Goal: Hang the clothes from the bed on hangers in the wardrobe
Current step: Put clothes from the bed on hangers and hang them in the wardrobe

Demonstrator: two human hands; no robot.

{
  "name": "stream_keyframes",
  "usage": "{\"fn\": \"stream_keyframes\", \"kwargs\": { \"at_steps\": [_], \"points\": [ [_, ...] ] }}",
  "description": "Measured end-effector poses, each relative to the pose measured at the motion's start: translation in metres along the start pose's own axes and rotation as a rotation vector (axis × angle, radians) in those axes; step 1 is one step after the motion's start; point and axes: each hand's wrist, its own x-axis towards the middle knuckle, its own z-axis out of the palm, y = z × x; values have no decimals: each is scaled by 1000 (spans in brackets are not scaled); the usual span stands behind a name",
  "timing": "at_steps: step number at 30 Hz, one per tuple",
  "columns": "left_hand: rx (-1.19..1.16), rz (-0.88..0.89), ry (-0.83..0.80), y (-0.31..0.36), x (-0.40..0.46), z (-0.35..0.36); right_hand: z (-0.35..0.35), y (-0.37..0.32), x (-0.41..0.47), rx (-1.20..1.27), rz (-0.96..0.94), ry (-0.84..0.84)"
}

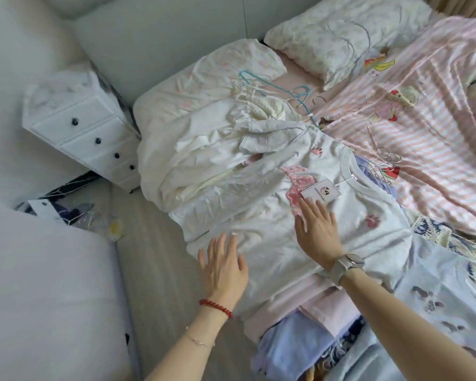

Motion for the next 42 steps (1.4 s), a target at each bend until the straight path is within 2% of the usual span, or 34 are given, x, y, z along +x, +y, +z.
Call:
{"fn": "stream_keyframes", "kwargs": {
  "at_steps": [4, 7, 13, 19, 24, 27, 30, 32, 34, 36, 38, 42],
  "points": [
    [-104, -59, 162, -59, -85, -12, 20, -74, -71, -13, -198, -145],
    [-200, -111, 230, -103, -162, -13, 44, -118, -139, -24, -419, -217],
    [-202, -334, 303, -196, -338, 13, 94, -180, -288, -199, -780, -543],
    [-45, -870, 425, -272, -511, 24, 150, -253, -412, -390, -1188, -686],
    [75, -1311, 505, -303, -643, 8, 181, -332, -516, -334, -1516, -736],
    [105, -1502, 595, -318, -707, -11, 193, -377, -577, -303, -1696, -746],
    [169, -1612, 801, -332, -760, -36, 200, -420, -637, -214, -1781, -777],
    [293, -1632, 972, -342, -791, -56, 204, -447, -674, -54, -1835, -814],
    [409, -1614, 1126, -353, -818, -77, 206, -479, -713, 73, -1809, -926],
    [500, -1627, 1215, -368, -844, -98, 207, -511, -752, 186, -1779, -1071],
    [536, -1696, 1232, -385, -869, -113, 206, -541, -791, 330, -1723, -1231],
    [417, -1770, 1123, -409, -909, -110, 196, -582, -863, 389, -1670, -1460]
  ]
}}
